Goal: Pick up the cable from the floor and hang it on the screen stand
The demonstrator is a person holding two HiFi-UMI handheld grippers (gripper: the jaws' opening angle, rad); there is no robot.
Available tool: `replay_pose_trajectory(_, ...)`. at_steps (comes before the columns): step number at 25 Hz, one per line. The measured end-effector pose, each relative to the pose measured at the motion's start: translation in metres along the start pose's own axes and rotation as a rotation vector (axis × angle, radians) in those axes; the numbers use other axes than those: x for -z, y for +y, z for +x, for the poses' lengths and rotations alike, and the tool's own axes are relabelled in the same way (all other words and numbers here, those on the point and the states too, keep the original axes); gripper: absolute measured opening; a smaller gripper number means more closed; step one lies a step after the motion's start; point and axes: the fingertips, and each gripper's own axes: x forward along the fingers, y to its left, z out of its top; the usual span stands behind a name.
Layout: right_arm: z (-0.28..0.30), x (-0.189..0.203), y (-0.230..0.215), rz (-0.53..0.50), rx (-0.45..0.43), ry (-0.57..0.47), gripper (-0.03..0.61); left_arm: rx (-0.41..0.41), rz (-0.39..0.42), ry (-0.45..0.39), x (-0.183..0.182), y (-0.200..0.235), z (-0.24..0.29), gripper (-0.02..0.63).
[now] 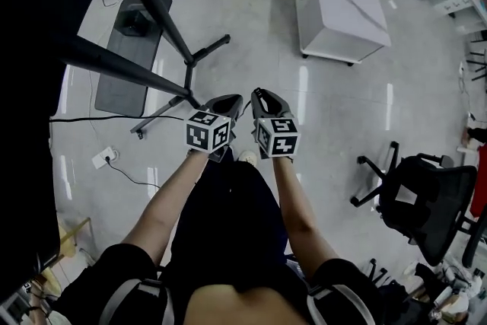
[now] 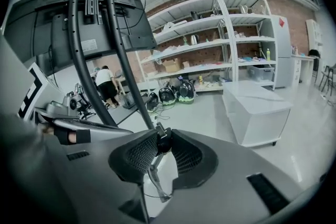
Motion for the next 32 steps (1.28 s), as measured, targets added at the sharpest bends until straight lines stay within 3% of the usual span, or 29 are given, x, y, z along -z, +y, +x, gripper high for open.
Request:
replay_pose_trajectory(11, -0.04, -0.076, 0.046, -0.129, -0.109, -0.063, 0.098, -0.035, -0.016, -0.074, -0.055, -0.025, -0.054, 0.003)
replay_pose_trajectory(23, -0.075, -0.13, 0.125, -0.34, -0.343, -0.106, 0.098, -0.173, -0.009, -0.251, -0.103, -0.035, -0.132, 0.003)
replay_pose_trajectory(32, -0.076, -0.14, 0.192, -0.408, -0.521, -0.116, 0.098, -0.307, -0.021, -0.365, -0.115, -0.018, -0.195, 0.003)
